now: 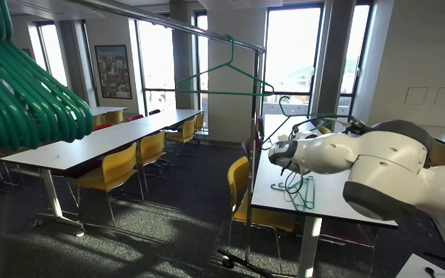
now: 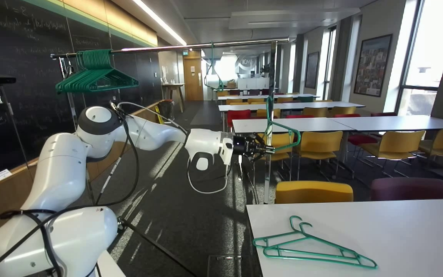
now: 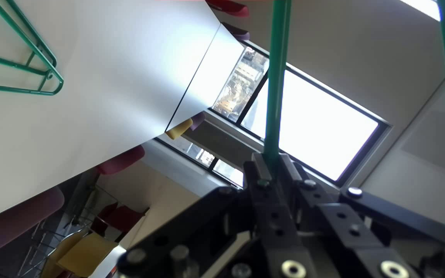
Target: Put one hanger on the cloth rack
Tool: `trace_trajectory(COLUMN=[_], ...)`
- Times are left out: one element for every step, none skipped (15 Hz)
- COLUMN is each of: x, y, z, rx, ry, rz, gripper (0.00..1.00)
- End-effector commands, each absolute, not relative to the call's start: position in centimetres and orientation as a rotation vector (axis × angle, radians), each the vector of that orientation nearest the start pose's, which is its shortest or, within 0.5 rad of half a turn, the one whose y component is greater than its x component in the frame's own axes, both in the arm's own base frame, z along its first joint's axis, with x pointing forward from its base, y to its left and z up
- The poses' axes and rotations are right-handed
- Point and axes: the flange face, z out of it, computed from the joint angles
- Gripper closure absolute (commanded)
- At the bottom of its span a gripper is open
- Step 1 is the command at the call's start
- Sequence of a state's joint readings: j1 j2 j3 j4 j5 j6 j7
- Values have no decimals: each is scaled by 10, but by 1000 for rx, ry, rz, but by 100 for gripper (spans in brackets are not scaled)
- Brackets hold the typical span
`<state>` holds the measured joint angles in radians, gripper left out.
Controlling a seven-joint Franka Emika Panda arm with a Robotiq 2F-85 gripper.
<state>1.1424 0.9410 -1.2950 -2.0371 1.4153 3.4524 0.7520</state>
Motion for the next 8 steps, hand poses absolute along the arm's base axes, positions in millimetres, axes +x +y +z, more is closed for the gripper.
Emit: trace_trajectory(x=[559, 557, 554, 552, 551, 549, 549, 548], y=[-60, -61, -61, -62, -59, -55, -48, -44], z=[402, 393, 386, 379, 375, 372, 370, 368], rx=[-1278, -1270, -1260, -1247, -1229, -1220, -1219, -1218], ry=[1818, 1824, 1829, 1835, 1834, 1828, 1816, 1804], rz=[-2024, -2039, -2051, -2061, -2055, -2058, -2056, -2059], gripper=[97, 97, 97, 97, 97, 97, 97, 97])
